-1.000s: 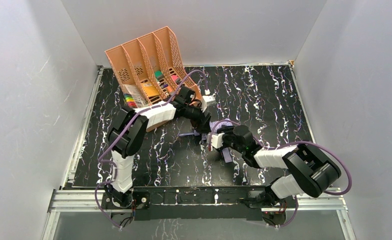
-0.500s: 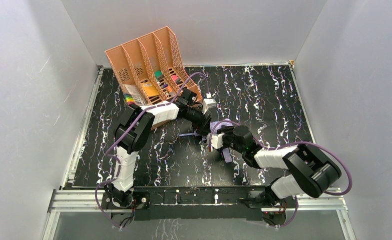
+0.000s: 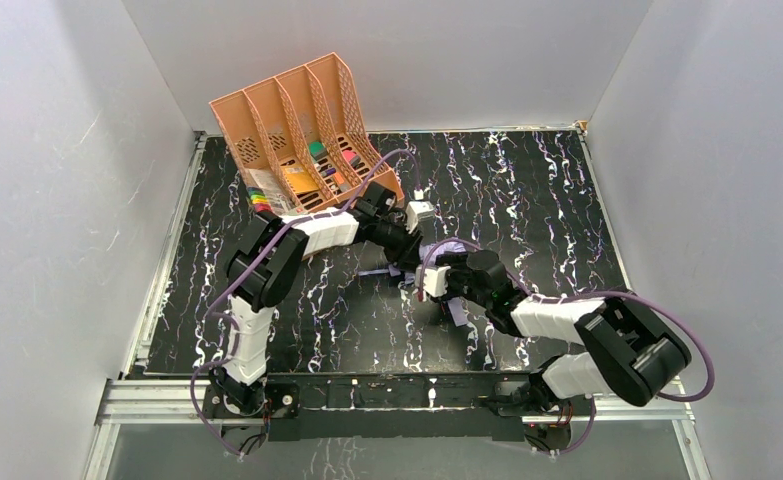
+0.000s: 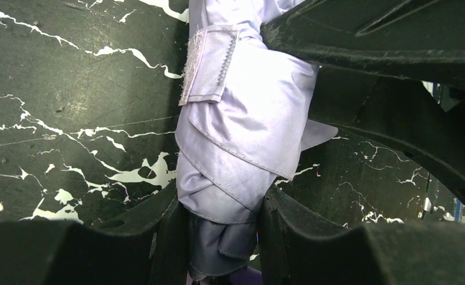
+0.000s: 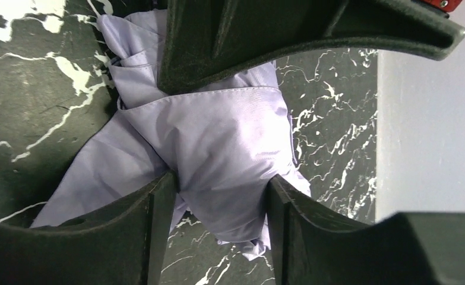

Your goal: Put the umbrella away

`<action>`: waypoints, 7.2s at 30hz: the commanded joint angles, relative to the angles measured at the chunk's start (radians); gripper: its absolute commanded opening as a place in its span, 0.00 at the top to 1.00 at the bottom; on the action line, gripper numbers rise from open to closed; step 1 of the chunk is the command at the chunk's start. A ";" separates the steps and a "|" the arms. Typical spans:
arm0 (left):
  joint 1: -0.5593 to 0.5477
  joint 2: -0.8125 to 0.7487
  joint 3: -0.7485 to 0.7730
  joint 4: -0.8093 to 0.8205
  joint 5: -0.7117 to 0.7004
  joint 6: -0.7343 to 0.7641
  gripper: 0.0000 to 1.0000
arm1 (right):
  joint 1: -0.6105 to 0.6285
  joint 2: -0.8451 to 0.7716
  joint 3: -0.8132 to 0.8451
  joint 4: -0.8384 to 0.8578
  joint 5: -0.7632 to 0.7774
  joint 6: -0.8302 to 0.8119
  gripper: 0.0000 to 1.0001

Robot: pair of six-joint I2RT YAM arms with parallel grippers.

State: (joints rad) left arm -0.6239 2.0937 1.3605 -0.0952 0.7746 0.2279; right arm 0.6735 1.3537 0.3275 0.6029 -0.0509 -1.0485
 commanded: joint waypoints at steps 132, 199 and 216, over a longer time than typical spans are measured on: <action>-0.164 -0.219 -0.494 0.339 -0.968 0.162 1.00 | 0.256 0.037 0.388 -1.162 0.085 1.640 0.94; -0.427 -0.128 -0.797 0.876 -1.110 0.775 1.00 | -0.175 0.522 0.919 -1.131 -0.509 0.266 0.32; -0.441 -0.415 -0.781 0.827 -1.178 0.511 0.45 | -0.157 0.469 0.777 -1.025 -0.383 0.329 0.56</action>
State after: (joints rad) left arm -1.0489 1.7763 0.6147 0.8249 -0.4068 0.8394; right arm 0.5140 1.7901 1.1706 -0.4194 -0.6220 -0.7044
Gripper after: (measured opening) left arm 0.544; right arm 0.543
